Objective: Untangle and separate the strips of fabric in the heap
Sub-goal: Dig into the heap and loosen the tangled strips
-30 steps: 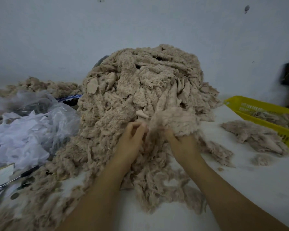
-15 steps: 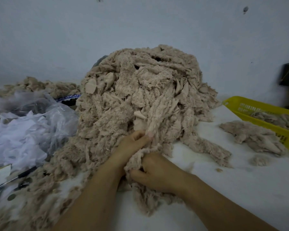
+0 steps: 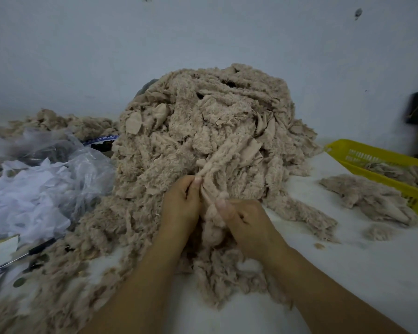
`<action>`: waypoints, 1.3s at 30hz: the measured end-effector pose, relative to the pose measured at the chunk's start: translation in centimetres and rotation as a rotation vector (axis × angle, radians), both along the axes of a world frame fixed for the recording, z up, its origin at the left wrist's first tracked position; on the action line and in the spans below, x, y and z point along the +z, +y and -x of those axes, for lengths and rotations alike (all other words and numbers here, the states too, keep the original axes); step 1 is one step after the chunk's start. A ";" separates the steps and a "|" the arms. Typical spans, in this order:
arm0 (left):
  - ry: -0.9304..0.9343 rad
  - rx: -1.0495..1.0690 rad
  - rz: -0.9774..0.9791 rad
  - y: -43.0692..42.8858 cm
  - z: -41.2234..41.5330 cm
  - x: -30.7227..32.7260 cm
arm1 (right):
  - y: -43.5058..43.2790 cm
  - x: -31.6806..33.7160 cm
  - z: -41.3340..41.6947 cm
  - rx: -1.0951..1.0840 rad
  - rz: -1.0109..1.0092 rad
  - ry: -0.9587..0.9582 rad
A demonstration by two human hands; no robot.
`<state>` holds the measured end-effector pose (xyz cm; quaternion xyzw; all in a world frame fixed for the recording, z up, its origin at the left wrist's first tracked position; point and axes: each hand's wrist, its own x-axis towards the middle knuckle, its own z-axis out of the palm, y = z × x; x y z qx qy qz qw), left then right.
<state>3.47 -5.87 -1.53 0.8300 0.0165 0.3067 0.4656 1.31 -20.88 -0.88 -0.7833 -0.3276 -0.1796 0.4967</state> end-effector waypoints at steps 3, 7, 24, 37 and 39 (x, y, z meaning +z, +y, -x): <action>-0.006 0.089 -0.010 0.5 -0.2 0.1 | -0.4 0.5 -0.1 -0.023 -0.120 -0.095; 0.161 0.043 0.601 0.8 -0.3 0.4 | -1.5 0.5 -0.6 -0.103 -0.114 -0.077; 0.281 -0.398 1.622 1.6 -0.1 1.4 | -2.5 -0.6 -2.5 -0.064 -0.325 0.270; 0.281 -0.387 1.595 1.1 -0.4 1.2 | -3.4 0.2 -4.1 -0.437 -0.627 0.607; 0.299 -0.386 1.570 0.9 -0.4 1.2 | -4.1 0.2 -4.4 -0.470 -0.741 0.678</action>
